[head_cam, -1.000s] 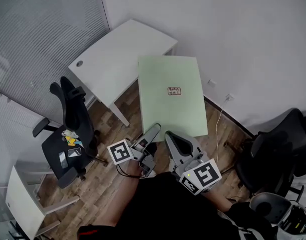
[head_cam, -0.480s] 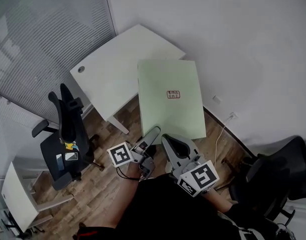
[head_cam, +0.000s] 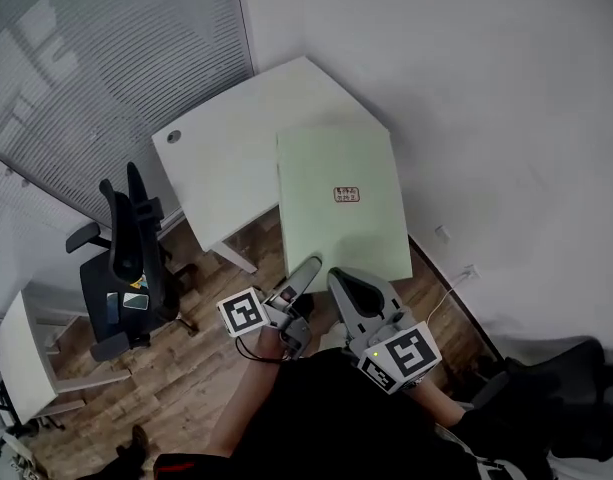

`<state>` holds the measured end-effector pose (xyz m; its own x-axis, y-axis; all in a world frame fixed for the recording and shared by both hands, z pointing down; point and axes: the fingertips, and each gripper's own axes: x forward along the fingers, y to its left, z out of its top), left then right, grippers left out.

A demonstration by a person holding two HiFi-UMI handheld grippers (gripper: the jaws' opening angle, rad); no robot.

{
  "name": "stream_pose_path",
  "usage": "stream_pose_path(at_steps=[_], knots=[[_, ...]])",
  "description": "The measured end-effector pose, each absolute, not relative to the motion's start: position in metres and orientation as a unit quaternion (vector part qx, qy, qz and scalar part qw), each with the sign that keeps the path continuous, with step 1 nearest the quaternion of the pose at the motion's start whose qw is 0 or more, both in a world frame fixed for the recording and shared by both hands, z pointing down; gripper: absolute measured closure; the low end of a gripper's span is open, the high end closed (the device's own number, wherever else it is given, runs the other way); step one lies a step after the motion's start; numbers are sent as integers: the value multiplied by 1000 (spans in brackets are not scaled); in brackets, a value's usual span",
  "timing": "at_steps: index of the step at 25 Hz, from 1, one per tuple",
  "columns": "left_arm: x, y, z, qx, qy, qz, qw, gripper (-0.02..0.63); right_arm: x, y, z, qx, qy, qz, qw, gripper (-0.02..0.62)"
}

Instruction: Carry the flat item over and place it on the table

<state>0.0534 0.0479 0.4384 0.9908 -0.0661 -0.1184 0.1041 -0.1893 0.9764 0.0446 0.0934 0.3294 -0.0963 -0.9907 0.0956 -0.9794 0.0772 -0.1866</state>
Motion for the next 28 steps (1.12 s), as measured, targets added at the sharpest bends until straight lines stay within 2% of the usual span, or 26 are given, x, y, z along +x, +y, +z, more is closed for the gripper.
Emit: stream_pose_path(at_steps=[10,20,28], knots=[[76,34,446,763,-56,-119,633,317,97,94,339,-633,766,-109,30,595],[77,17,458,758,-91,-141,631,316,105,84,346,-611,783,-115,22,595],[105,-10,476,746,-92,-145,643,316,137,59,360,-618,776,-126,7,595]])
